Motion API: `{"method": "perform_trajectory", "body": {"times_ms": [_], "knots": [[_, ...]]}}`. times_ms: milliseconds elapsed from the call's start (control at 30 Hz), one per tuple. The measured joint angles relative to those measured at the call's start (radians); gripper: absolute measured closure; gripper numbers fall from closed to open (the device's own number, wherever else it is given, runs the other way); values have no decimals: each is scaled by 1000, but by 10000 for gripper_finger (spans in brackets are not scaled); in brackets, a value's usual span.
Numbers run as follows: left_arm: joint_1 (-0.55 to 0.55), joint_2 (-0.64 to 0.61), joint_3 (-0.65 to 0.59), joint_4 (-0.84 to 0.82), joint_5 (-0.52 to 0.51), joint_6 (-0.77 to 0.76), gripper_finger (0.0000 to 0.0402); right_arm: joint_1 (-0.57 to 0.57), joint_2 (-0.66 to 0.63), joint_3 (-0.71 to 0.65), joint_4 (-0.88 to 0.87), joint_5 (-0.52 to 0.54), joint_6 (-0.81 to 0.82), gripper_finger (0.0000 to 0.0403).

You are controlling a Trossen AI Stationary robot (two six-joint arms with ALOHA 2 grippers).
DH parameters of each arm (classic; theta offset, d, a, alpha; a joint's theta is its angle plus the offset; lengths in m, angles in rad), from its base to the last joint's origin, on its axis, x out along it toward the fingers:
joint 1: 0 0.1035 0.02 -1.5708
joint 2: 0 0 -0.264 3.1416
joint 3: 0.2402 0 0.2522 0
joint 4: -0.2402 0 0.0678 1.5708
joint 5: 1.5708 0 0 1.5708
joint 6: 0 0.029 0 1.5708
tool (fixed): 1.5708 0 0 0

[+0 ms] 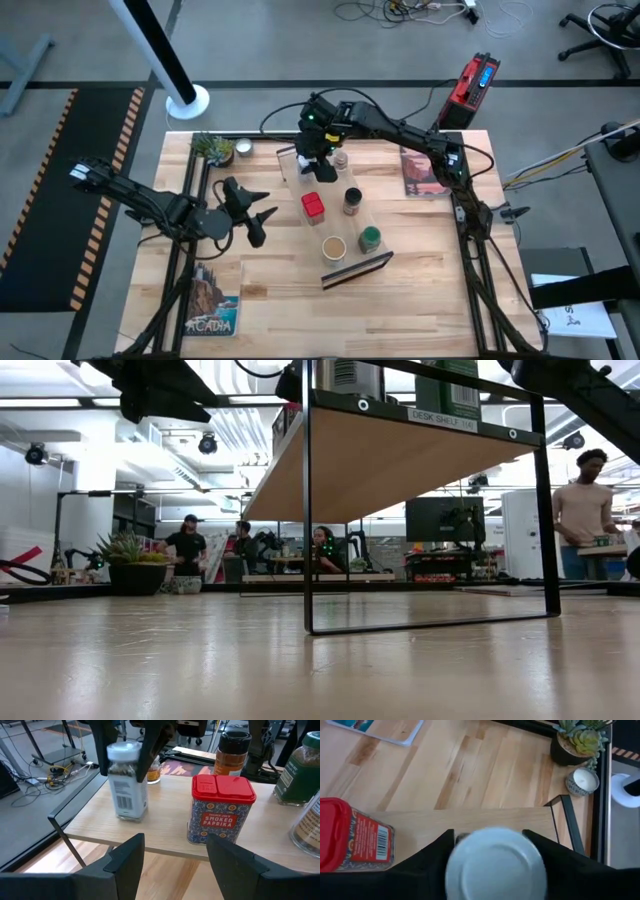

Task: Shelf spices
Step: Put the white seasoning bottle on the shelf aligned with the other red seasoning can

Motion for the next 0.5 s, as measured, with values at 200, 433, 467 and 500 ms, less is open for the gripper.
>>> {"method": "perform_trajectory", "body": {"times_ms": [200, 433, 467, 500], "knots": [[0, 0, 0, 0, 1, 0, 198, 0, -2, 0, -4, 0, -2, 180], [0, 0, 0, 0, 1, 0, 198, 0, -2, 26, -13, 0, 0, 169], [0, 0, 0, 0, 1, 0, 198, 0, -5, 32, -13, 0, 8, 167], [0, 0, 0, 0, 2, 0, 198, 0, -11, 32, -12, 0, 15, 166]]}}
